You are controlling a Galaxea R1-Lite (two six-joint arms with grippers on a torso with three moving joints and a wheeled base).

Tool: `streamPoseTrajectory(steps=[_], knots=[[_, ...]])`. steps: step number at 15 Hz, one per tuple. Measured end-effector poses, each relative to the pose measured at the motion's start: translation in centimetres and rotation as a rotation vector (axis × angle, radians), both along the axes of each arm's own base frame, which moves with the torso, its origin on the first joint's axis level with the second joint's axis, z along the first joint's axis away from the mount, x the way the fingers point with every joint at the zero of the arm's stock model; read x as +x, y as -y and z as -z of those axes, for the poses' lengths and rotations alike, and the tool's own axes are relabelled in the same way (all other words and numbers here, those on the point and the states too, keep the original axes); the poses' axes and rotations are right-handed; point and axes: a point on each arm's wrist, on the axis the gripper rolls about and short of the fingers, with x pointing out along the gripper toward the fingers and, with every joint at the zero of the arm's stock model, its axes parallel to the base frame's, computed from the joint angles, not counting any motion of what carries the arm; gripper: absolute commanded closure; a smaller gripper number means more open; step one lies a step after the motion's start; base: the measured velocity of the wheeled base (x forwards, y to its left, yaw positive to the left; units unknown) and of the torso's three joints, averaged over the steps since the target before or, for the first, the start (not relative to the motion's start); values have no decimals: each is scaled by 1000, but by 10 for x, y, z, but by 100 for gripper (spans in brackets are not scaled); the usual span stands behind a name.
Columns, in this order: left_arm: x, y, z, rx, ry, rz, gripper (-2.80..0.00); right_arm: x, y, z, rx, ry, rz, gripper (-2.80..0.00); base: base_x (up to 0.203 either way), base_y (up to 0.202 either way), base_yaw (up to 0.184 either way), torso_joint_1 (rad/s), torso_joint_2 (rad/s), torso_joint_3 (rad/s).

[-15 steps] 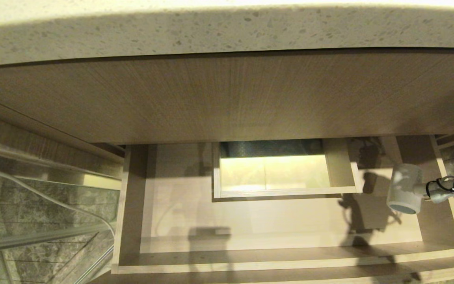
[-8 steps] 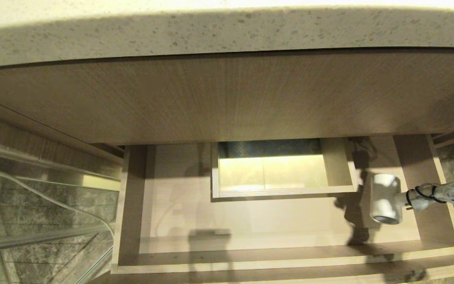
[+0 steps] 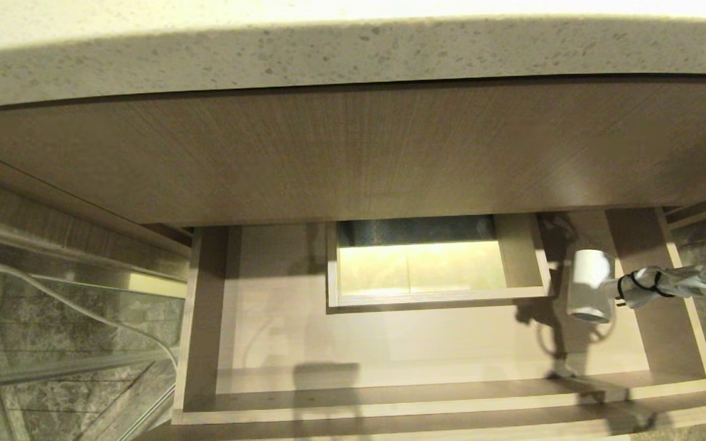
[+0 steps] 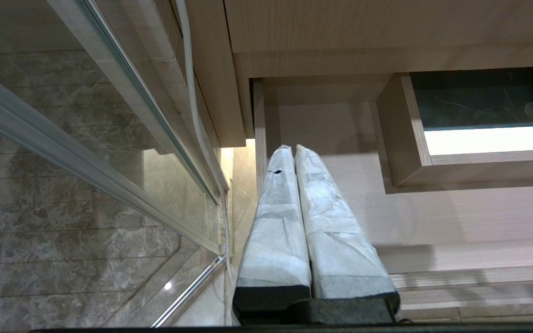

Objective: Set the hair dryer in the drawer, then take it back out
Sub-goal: Put it into the drawer

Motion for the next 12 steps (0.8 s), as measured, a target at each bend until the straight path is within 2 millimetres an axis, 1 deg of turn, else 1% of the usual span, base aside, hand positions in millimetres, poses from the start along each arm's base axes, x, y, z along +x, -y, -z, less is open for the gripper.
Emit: streamPoseTrajectory(steps=[2,5,7,12], knots=[[0,0,0,0,1,0,0,5,1,-1,-8,0,-10,0,0,0,0,0,0,0],[0,0,0,0,0,0,0,9,11,1,-61,-18,-11,0,0,0,0,0,0,0],[0,0,0,0,1,0,0,7,17,1,-104,-29,-26,0,0,0,0,0,0,0],[0,0,0,0,0,0,0,-4,17,-5,-122,-30,-3,0,0,0,0,0,0,0]])
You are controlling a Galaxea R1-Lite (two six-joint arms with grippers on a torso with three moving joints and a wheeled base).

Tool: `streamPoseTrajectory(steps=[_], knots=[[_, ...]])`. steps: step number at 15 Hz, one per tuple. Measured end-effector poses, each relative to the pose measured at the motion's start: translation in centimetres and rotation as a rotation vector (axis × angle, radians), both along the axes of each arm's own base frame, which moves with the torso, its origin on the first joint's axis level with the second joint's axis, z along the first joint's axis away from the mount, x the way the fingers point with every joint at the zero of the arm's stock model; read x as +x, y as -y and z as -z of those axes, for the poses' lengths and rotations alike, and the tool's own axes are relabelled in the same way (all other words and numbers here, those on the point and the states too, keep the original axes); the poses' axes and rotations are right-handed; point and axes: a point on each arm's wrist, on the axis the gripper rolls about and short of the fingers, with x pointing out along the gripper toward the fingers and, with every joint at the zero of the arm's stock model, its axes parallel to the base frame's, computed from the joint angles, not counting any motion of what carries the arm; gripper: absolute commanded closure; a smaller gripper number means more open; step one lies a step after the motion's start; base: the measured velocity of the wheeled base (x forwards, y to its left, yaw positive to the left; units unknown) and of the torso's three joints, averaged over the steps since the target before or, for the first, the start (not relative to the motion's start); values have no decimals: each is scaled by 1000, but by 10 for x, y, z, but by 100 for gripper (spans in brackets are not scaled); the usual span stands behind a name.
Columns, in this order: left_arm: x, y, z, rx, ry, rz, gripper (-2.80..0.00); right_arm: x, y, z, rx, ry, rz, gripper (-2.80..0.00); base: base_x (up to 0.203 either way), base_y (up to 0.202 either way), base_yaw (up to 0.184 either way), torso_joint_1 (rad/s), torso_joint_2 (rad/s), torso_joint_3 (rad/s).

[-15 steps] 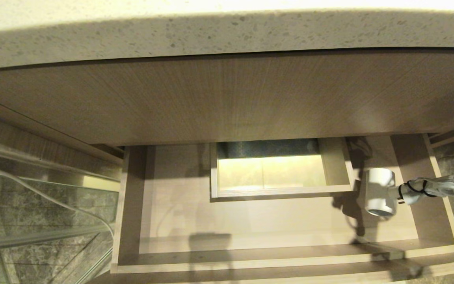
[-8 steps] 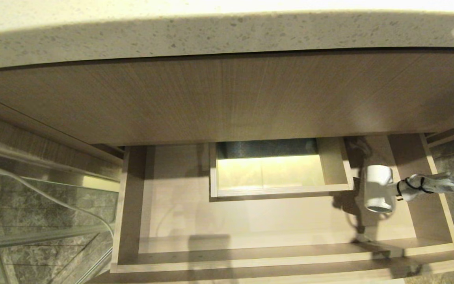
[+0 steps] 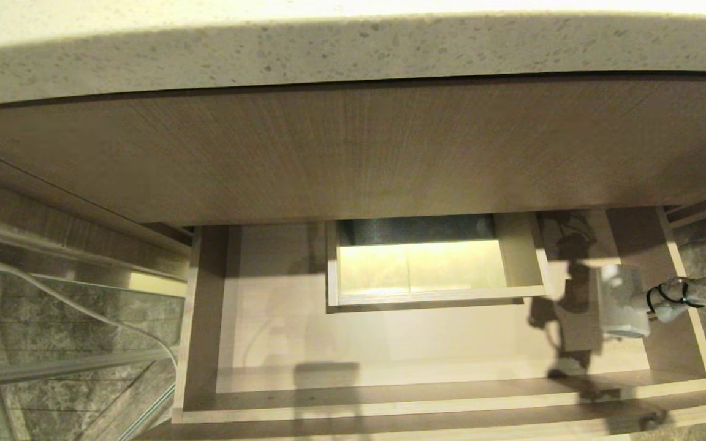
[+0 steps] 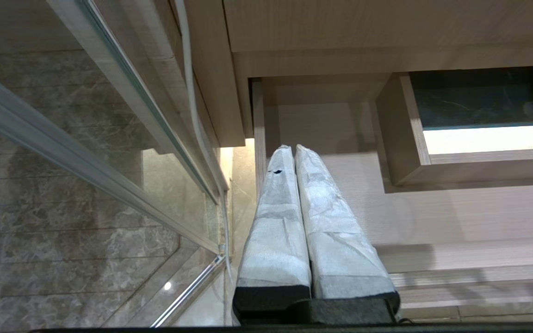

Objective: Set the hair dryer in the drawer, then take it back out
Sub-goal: Put it into the drawer

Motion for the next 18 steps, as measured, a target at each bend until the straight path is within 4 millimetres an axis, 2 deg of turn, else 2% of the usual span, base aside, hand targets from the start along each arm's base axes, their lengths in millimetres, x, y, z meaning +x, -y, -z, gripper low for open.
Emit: streamPoseTrajectory(steps=[4,8,13,18], knots=[[0,0,0,0,0,0,0,-10,0,-6,-32,19,28,0,0,0,0,0,0,0],[0,0,0,0,0,0,0,-25,-4,-26,-82,132,31,0,0,0,0,0,0,0],[0,0,0,0,0,1,0,-48,-12,-23,-96,50,-5,0,0,0,0,0,0,0],[0,0,0,-1,0,0,0,-57,-14,-26,-112,62,-2,0,0,0,0,0,0,0]])
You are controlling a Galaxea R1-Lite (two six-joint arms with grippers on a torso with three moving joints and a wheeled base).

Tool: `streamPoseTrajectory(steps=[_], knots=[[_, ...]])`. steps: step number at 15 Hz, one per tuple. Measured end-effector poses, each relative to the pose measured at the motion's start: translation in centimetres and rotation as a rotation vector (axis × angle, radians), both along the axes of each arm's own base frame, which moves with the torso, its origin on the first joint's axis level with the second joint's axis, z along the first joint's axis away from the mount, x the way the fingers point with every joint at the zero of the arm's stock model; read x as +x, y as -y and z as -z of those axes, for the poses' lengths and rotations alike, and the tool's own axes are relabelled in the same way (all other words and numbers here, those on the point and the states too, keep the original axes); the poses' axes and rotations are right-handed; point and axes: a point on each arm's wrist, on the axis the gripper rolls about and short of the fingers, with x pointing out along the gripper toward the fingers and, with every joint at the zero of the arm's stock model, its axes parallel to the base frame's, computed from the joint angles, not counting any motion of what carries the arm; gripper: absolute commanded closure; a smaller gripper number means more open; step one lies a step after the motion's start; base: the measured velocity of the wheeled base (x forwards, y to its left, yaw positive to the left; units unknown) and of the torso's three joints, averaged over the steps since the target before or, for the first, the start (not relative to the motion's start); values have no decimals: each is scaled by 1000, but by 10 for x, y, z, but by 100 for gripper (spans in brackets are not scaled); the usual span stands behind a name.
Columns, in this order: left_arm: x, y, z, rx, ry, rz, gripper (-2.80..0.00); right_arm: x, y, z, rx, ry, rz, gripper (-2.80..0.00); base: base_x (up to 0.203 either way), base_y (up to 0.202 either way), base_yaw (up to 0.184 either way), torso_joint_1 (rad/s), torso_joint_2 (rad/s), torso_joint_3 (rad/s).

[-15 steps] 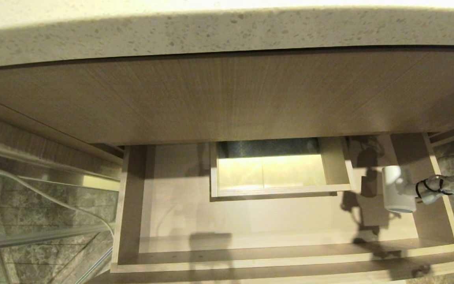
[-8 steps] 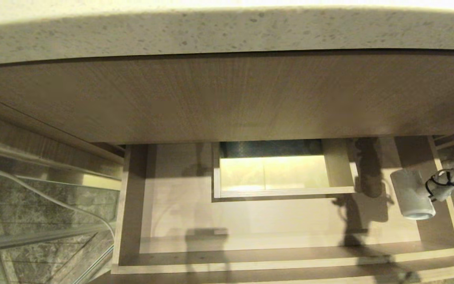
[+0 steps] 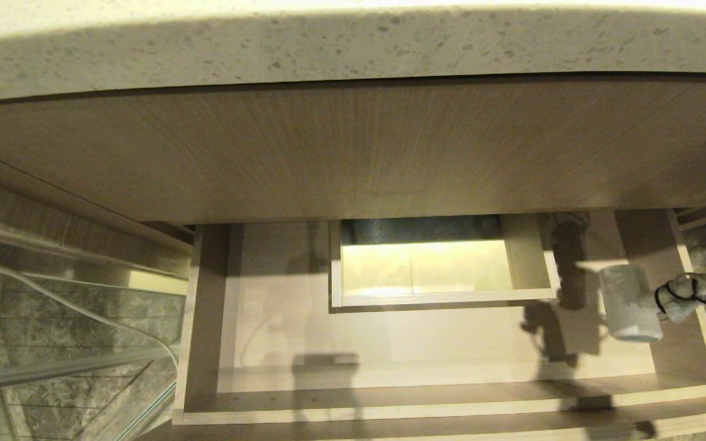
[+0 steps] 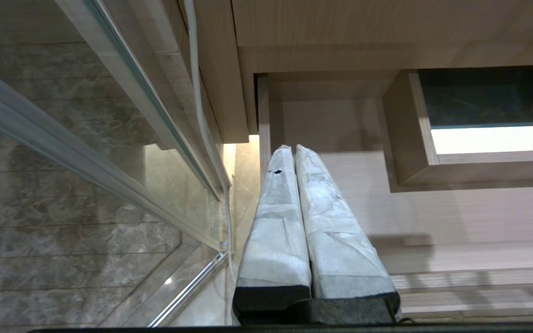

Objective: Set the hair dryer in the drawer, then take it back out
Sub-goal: Put it into the drawer

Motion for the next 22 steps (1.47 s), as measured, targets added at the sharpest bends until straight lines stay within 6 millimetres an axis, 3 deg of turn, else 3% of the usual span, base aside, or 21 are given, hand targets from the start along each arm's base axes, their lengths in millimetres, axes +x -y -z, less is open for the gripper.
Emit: streamPoseTrajectory(steps=[13,18,22], knots=[[0,0,0,1,0,0,0,-50,-15,-14,-198,31,28,0,0,0,0,0,0,0],[0,0,0,1,0,0,0,-72,-20,-15,-343,-42,107,0,0,0,0,0,0,0],[0,0,0,1,0,0,0,-76,-19,-7,-381,-156,200,0,0,0,0,0,0,0]])
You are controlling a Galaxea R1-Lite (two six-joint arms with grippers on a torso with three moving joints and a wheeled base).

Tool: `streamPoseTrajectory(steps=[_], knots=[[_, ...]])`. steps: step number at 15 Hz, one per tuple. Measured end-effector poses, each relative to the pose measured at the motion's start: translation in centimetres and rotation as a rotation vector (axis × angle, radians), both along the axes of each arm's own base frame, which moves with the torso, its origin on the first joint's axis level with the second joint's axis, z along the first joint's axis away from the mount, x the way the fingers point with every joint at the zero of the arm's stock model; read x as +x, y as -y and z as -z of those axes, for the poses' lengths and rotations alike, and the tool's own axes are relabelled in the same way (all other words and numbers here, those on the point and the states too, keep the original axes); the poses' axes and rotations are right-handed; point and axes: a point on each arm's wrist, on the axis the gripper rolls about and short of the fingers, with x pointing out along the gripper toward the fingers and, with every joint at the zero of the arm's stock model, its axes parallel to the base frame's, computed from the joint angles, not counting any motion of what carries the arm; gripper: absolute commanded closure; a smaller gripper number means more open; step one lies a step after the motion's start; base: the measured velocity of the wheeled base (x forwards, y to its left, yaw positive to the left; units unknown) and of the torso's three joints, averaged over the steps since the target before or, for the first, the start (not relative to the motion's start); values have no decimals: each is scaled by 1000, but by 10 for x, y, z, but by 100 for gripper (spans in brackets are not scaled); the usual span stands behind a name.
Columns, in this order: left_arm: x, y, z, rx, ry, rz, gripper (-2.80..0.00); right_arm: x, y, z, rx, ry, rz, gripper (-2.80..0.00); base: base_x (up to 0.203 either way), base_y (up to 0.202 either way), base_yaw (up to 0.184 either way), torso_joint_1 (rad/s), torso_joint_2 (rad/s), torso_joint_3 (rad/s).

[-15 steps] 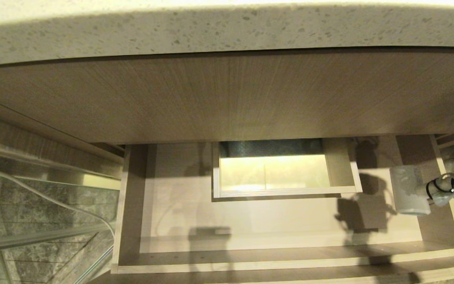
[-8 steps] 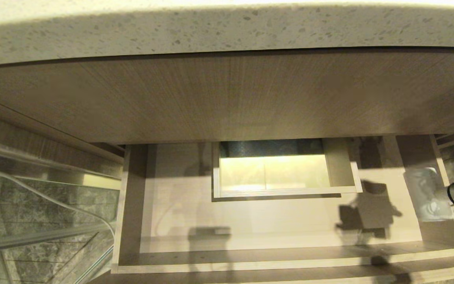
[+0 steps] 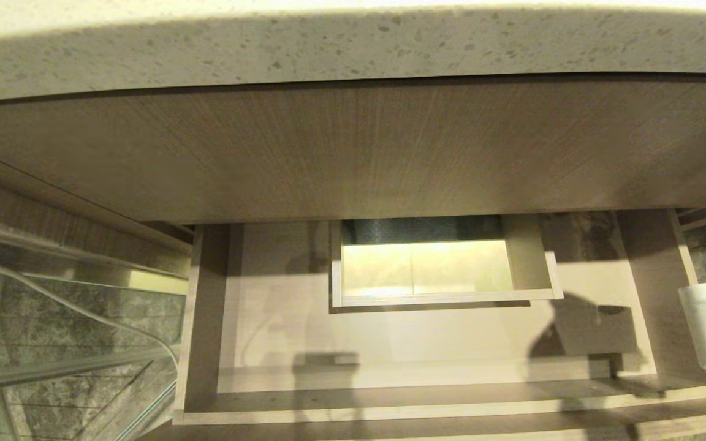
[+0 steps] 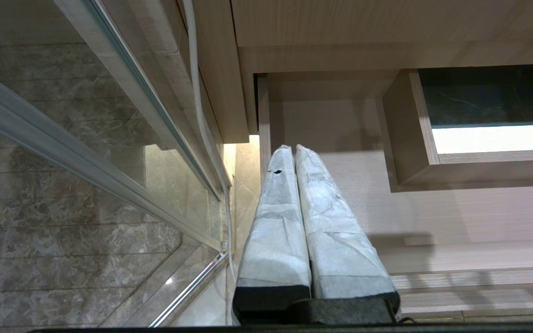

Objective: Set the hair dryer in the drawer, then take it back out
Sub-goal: Put it into the drawer

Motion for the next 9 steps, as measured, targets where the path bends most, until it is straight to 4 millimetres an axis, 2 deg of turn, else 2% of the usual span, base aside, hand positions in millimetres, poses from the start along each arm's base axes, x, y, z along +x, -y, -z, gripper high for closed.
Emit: streamPoseTrajectory(steps=[9], knots=[[0,0,0,0,0,0,0,14,11,14,72,-50,102,0,0,0,0,0,0,0]])
